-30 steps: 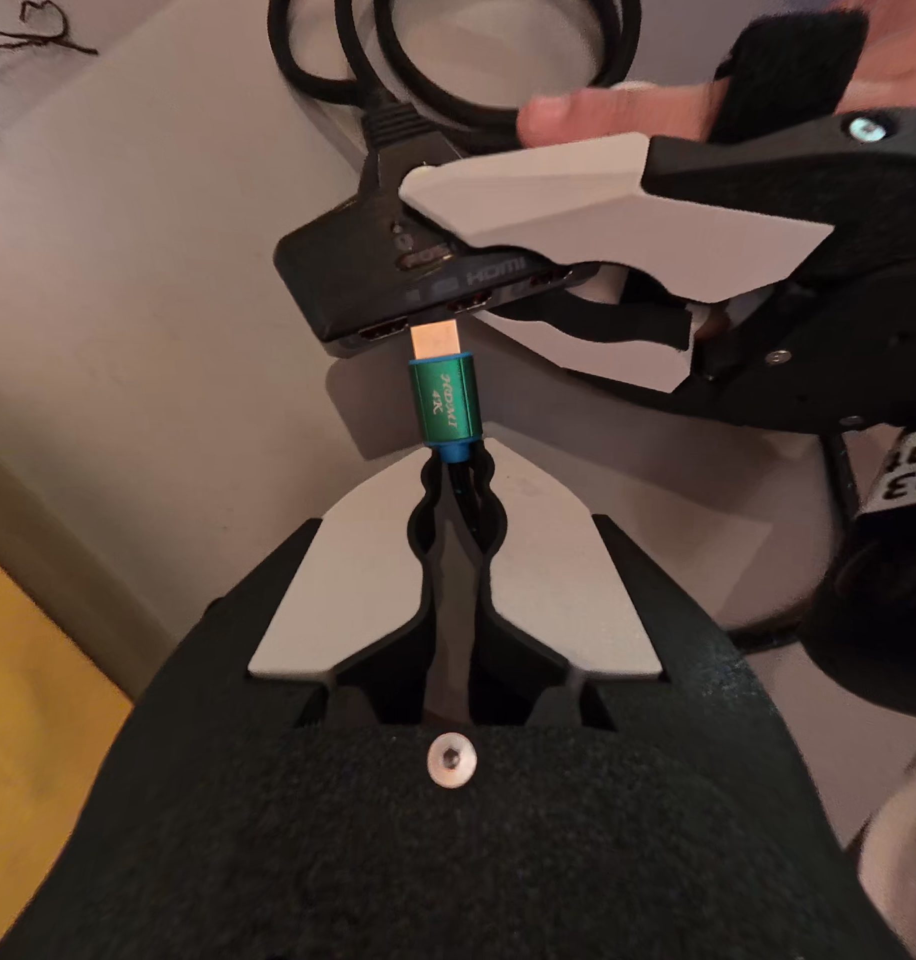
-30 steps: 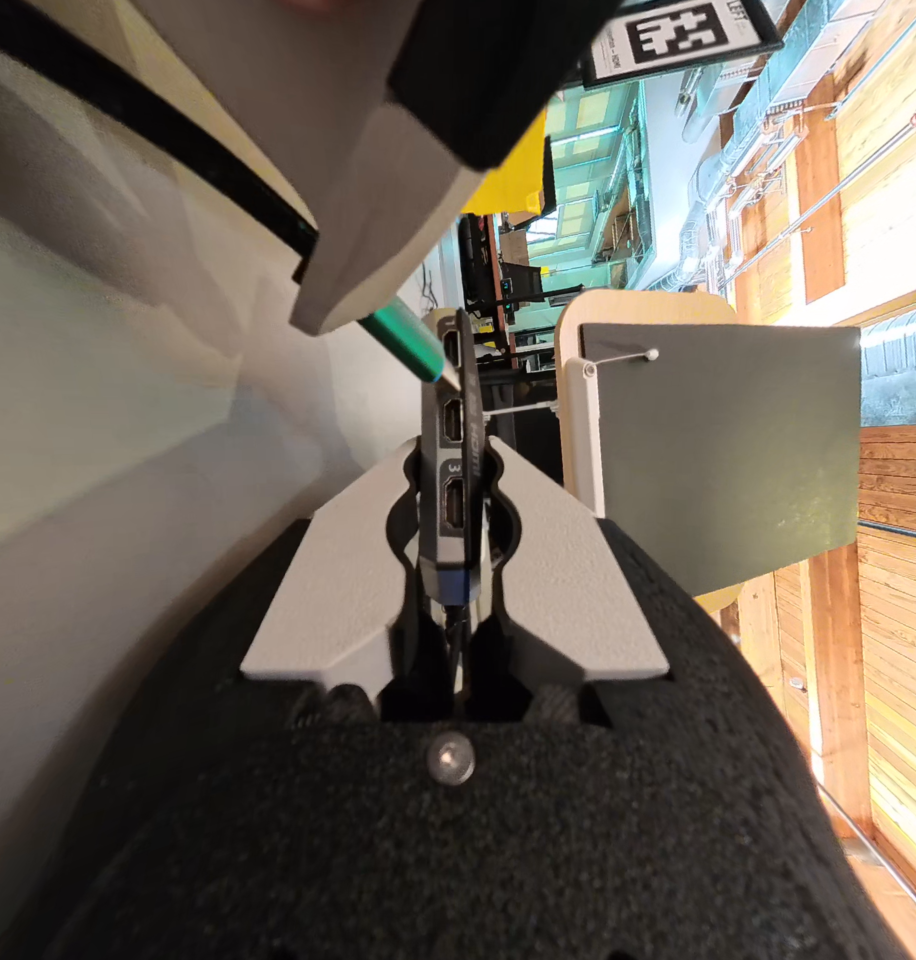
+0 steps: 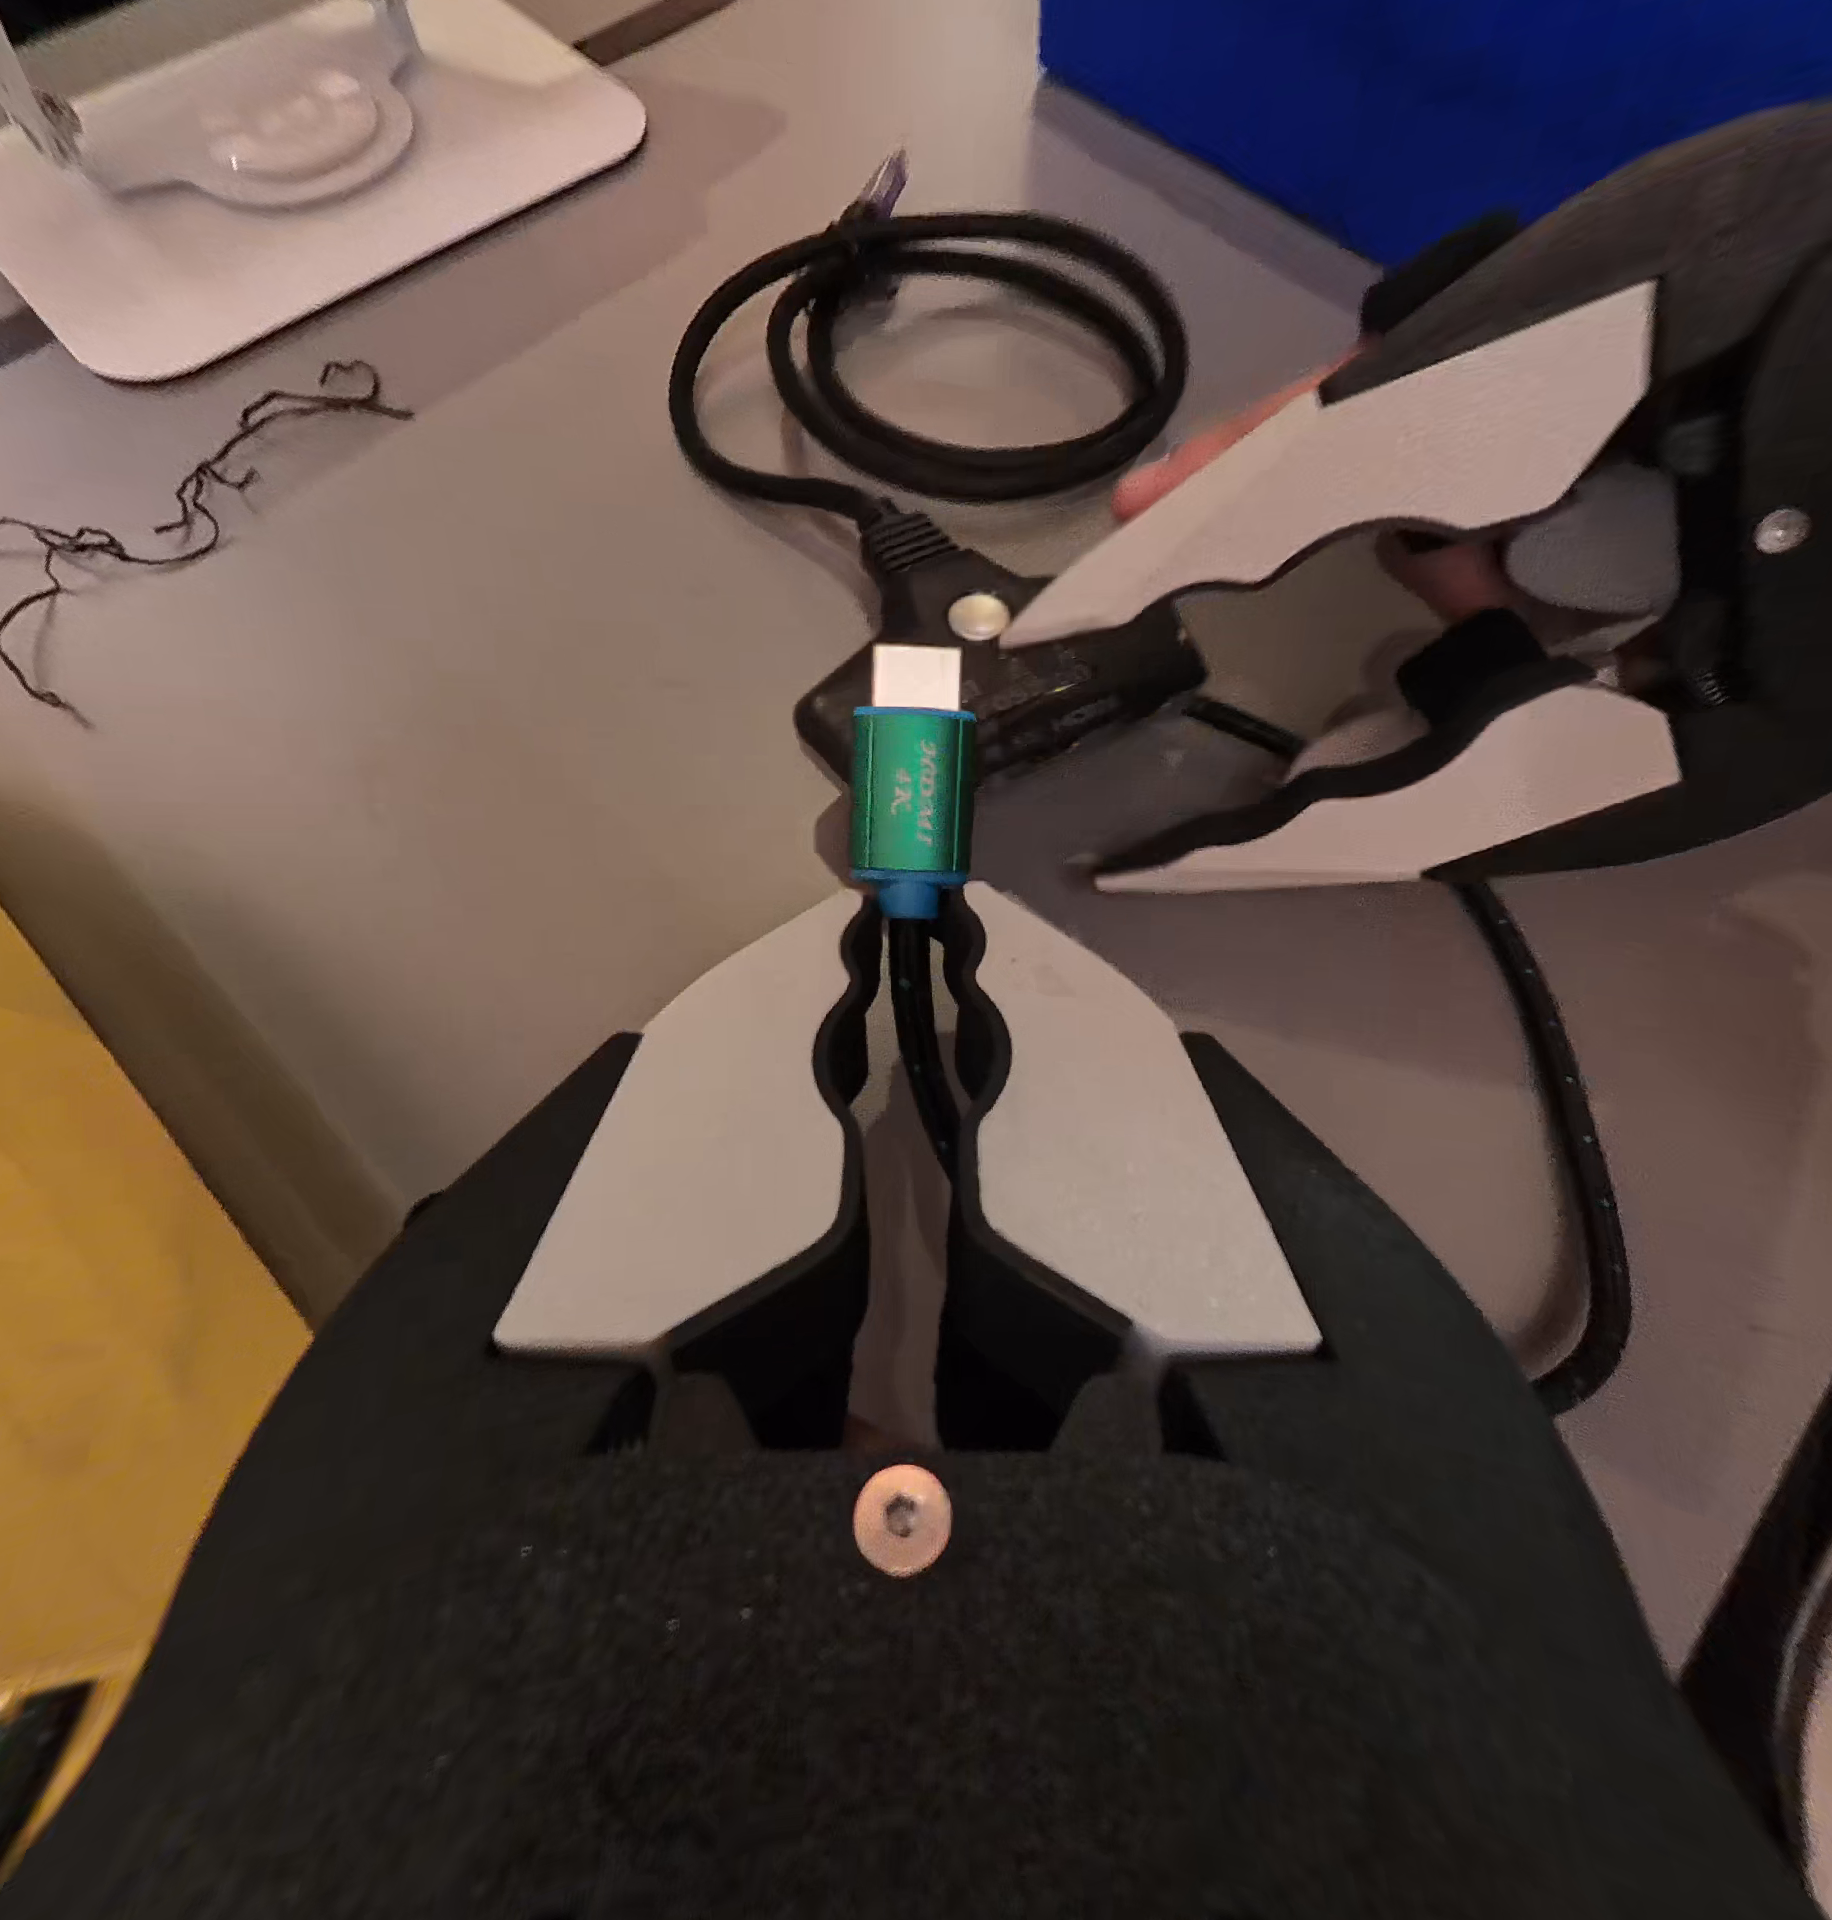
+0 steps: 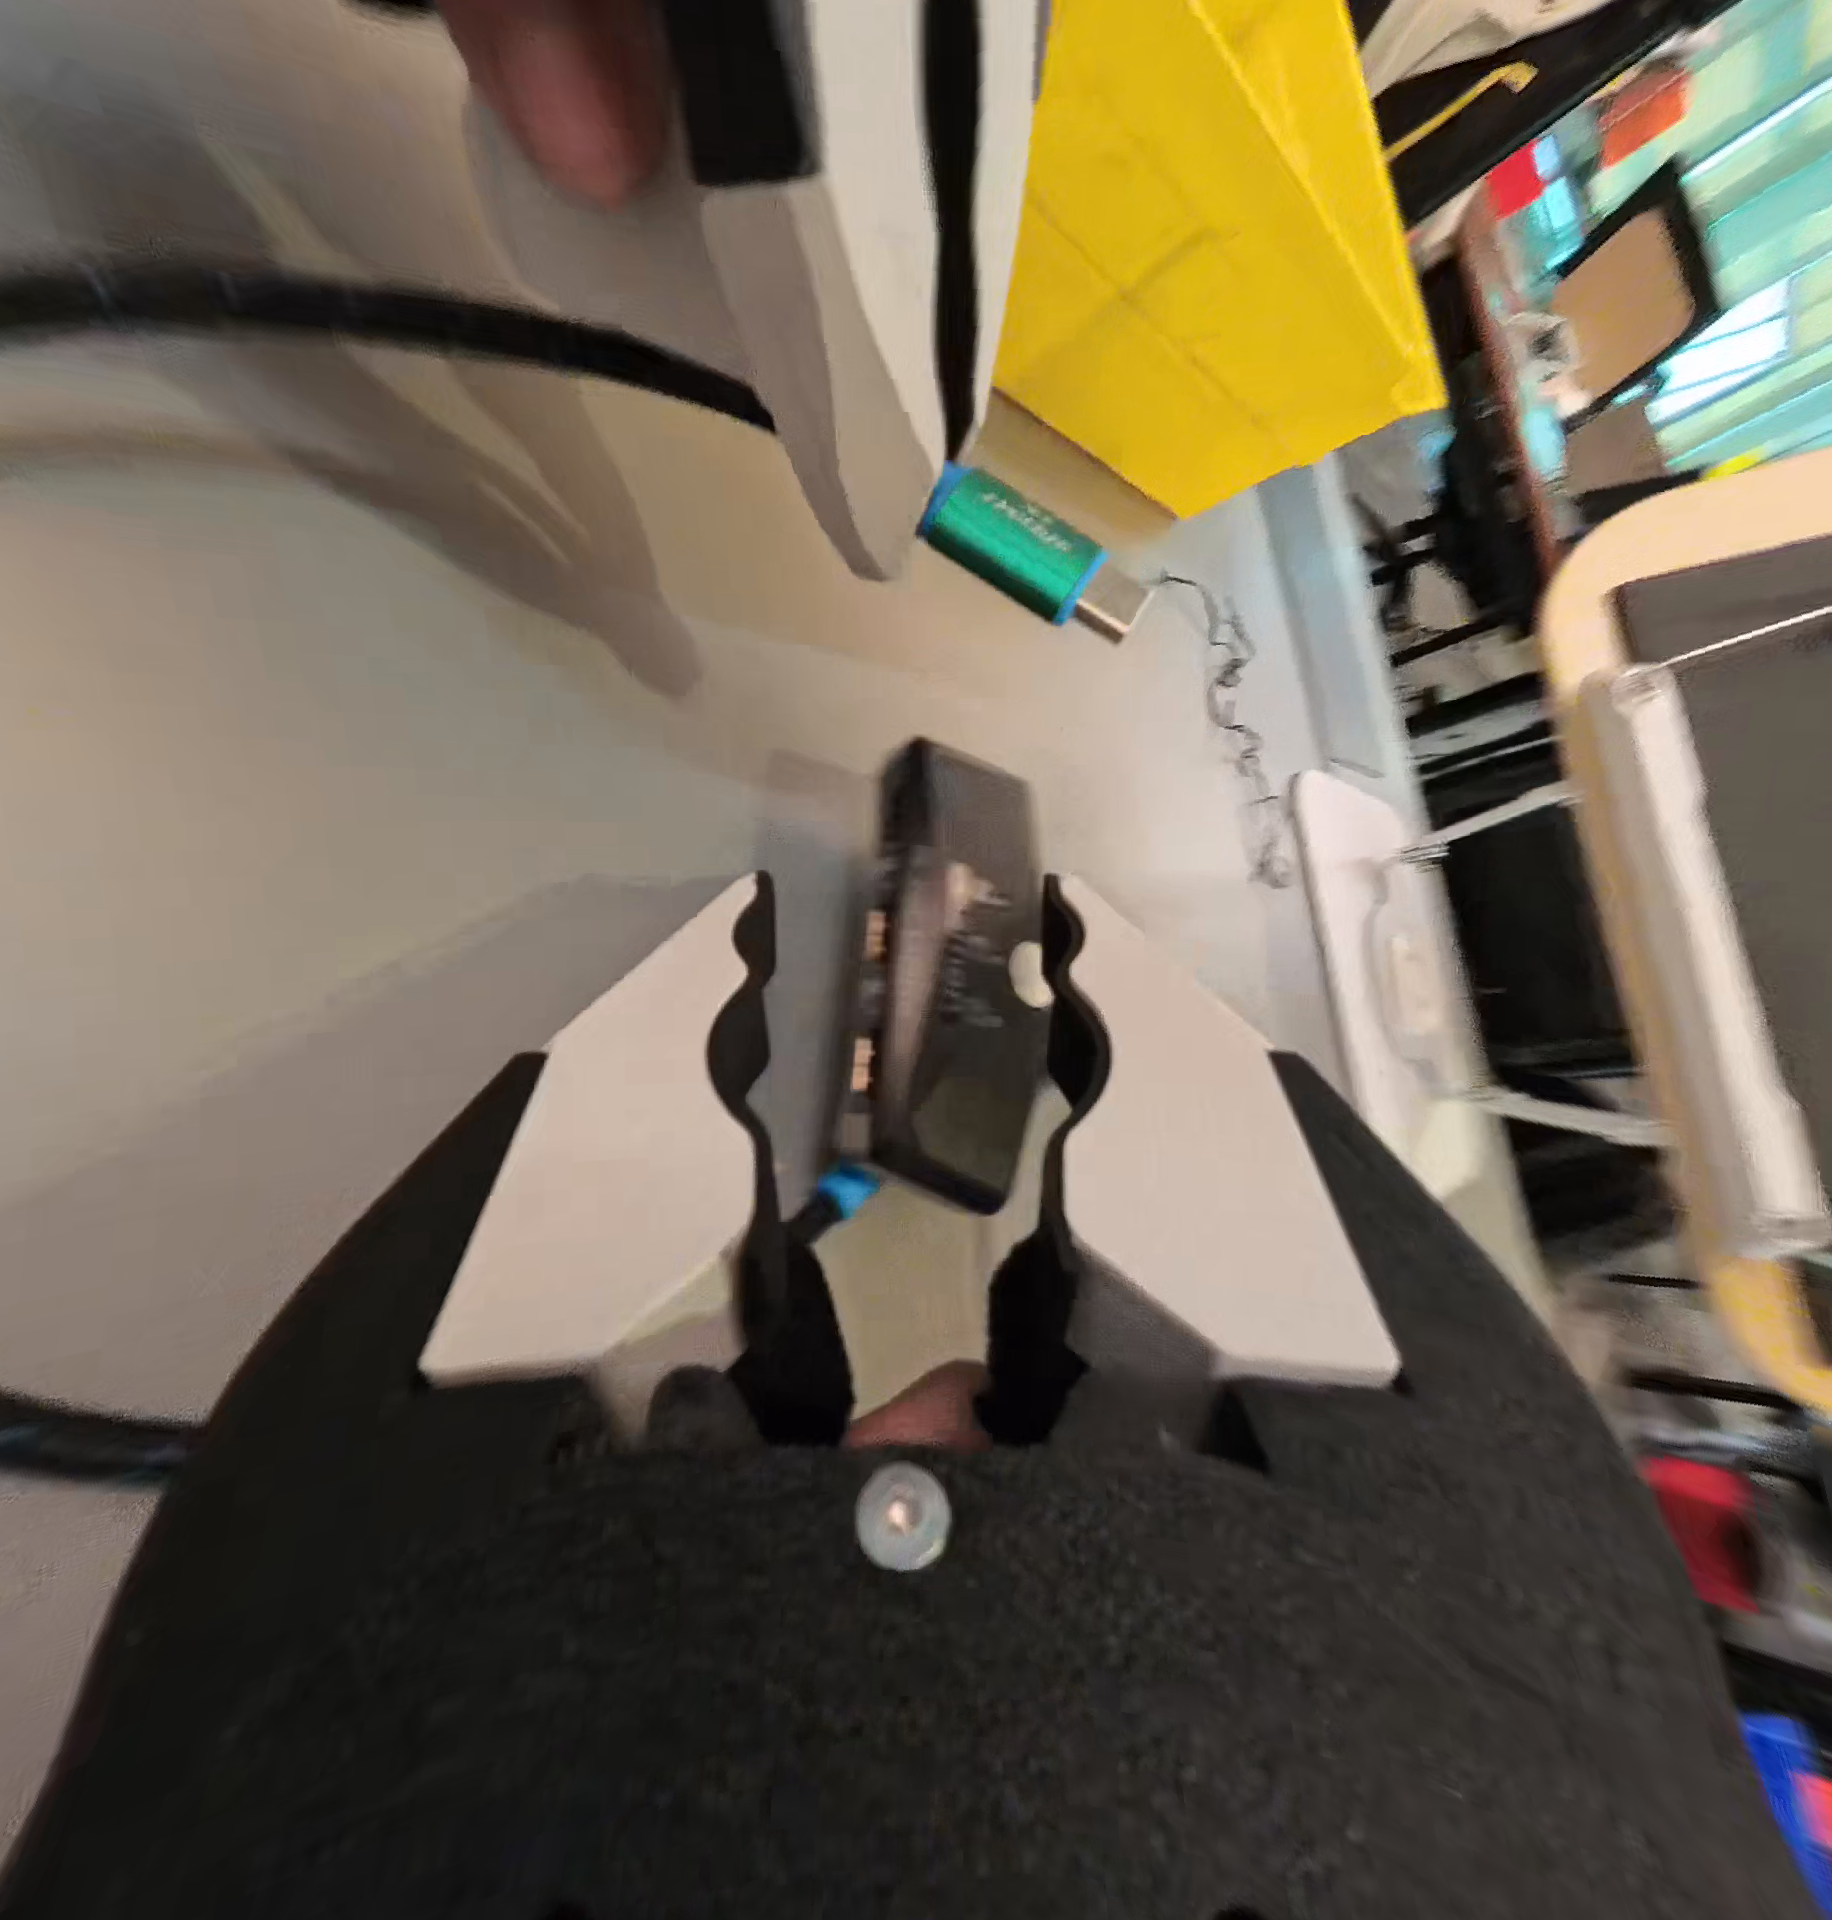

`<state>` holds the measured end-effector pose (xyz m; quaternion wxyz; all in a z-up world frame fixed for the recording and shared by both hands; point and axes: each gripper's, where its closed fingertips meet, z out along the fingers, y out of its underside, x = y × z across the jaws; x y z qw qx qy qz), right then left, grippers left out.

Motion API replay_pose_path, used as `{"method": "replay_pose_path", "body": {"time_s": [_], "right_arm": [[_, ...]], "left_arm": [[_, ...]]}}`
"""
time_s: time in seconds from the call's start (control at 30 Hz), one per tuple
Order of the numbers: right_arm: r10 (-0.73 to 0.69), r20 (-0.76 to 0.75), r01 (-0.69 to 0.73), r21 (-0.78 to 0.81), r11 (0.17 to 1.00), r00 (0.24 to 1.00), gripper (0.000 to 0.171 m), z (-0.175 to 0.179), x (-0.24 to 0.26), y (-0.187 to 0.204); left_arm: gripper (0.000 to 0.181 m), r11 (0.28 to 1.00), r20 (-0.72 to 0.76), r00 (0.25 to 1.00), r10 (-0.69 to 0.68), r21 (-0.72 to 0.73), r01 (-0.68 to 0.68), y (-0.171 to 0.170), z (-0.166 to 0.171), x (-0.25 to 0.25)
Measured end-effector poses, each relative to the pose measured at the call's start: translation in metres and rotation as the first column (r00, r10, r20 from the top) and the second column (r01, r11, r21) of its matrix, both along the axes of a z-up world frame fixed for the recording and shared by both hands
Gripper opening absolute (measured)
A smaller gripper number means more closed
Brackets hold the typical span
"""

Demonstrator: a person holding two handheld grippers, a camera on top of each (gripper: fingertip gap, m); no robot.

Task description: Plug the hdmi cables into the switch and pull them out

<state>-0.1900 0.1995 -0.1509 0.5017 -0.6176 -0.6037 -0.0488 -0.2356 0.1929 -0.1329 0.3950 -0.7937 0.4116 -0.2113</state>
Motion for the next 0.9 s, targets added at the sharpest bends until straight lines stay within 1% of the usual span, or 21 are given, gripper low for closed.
{"method": "replay_pose_path", "body": {"time_s": [0.03, 0.07, 0.1, 0.13, 0.17, 0.2, 0.23, 0.3, 0.37, 0.4, 0.47, 0.5, 0.53, 0.57, 0.63, 0.67, 0.73, 0.77, 0.83, 0.9], "right_arm": [[0.003, -0.047, -0.006, -0.071, 0.997, 0.999, 0.052, 0.001, -0.002, -0.009], [-0.009, -0.117, -0.005, -0.116, 0.993, 0.993, 0.054, 0.007, -0.004, -0.015], [-0.018, -0.222, -0.018, -0.161, 0.987, 0.975, 0.054, 0.017, -0.008, -0.021], [-0.023, -0.348, -0.061, -0.230, 0.971, 0.937, 0.053, 0.029, -0.015, -0.031], [-0.036, -0.471, -0.124, -0.304, 0.945, 0.881, 0.053, 0.041, -0.022, -0.041], [-0.057, -0.565, -0.184, -0.361, 0.914, 0.823, 0.052, 0.051, -0.026, -0.048], [-0.092, -0.601, -0.216, -0.419, 0.882, 0.794, 0.051, 0.053, -0.027, -0.052], [-0.173, -0.683, -0.279, -0.498, 0.821, 0.710, 0.051, 0.059, -0.028, -0.057], [-0.223, -0.778, -0.383, -0.510, 0.770, 0.588, 0.050, 0.076, -0.030, -0.063], [-0.252, -0.791, -0.403, -0.523, 0.751, 0.557, 0.050, 0.081, -0.031, -0.064], [-0.316, -0.787, -0.381, -0.554, 0.740, 0.530, 0.046, 0.083, -0.032, -0.059], [-0.336, -0.780, -0.367, -0.567, 0.738, 0.528, 0.034, 0.082, -0.032, -0.057], [-0.338, -0.785, -0.368, -0.562, 0.741, 0.519, 0.016, 0.084, -0.032, -0.056], [-0.347, -0.788, -0.383, -0.568, 0.729, 0.509, 0.013, 0.085, -0.032, -0.058], [-0.363, -0.788, -0.413, -0.583, 0.700, 0.497, 0.012, 0.086, -0.029, -0.059], [-0.383, -0.804, -0.436, -0.576, 0.691, 0.455, 0.011, 0.091, -0.025, -0.057], [-0.456, -0.828, -0.531, -0.560, 0.636, 0.327, 0.010, 0.106, -0.013, -0.050], [-0.485, -0.828, -0.581, -0.549, 0.601, 0.281, 0.010, 0.111, -0.007, -0.049], [-0.531, -0.825, -0.675, -0.506, 0.537, 0.197, 0.009, 0.119, 0.001, -0.049], [-0.585, -0.799, -0.735, -0.478, 0.480, 0.137, 0.009, 0.120, 0.003, -0.048]], "left_arm": [[0.011, 1.000, 0.024, 1.000, -0.009, 0.018, 0.009, -0.006, 0.004, 0.001], [0.011, 0.999, 0.043, 0.999, -0.033, 0.037, 0.032, -0.014, 0.008, 0.004], [0.011, 0.995, 0.058, 0.995, -0.078, 0.068, 0.074, -0.025, 0.013, 0.008], [0.011, 0.987, 0.066, 0.990, -0.126, 0.108, 0.118, -0.035, 0.018, 0.012], [0.011, 0.980, 0.069, 0.986, -0.152, 0.142, 0.141, -0.043, 0.021, 0.015], [0.011, 0.976, 0.077, 0.985, -0.153, 0.170, 0.138, -0.047, 0.025, 0.016], [0.011, 0.974, 0.098, 0.986, -0.138, 0.192, 0.117, -0.047, 0.030, 0.016], [0.011, 0.974, 0.142, 0.984, -0.111, 0.212, 0.079, -0.047, 0.036, 0.015], [0.011, 0.967, 0.136, 0.986, -0.092, 0.247, 0.056, -0.045, 0.036, 0.014], [0.011, 0.961, 0.153, 0.984, -0.097, 0.270, 0.052, -0.047, 0.038, 0.017], [0.011, 0.949, 0.184, 0.977, -0.109, 0.311, 0.047, -0.052, 0.044, 0.023], [0.011, 0.942, 0.181, 0.977, -0.110, 0.332, 0.044, -0.054, 0.047, 0.025], [0.011, 0.937, 0.170, 0.980, -0.101, 0.347, 0.037, -0.054, 0.047, 0.026], [0.011, 0.934, 0.168, 0.981, -0.101, 0.355, 0.035, -0.055, 0.047, 0.027], [0.014, 0.934, 0.212, 0.968, -0.130, 0.353, 0.048, -0.059, 0.048, 0.031], [0.012, 0.932, 0.228, 0.965, -0.131, 0.361, 0.041, -0.059, 0.050, 0.030], [0.026, 0.916, 0.247, 0.955, -0.165, 0.399, 0.055, -0.062, 0.054, 0.031], [0.032, 0.916, 0.269, 0.948, -0.169, 0.397, 0.051, -0.063, 0.057, 0.031], [0.043, 0.923, 0.329, 0.928, -0.174, 0.384, 0.037, -0.064, 0.063, 0.034], [0.045, 0.921, 0.358, 0.916, -0.181, 0.387, 0.031, -0.066, 0.066, 0.040]]}}
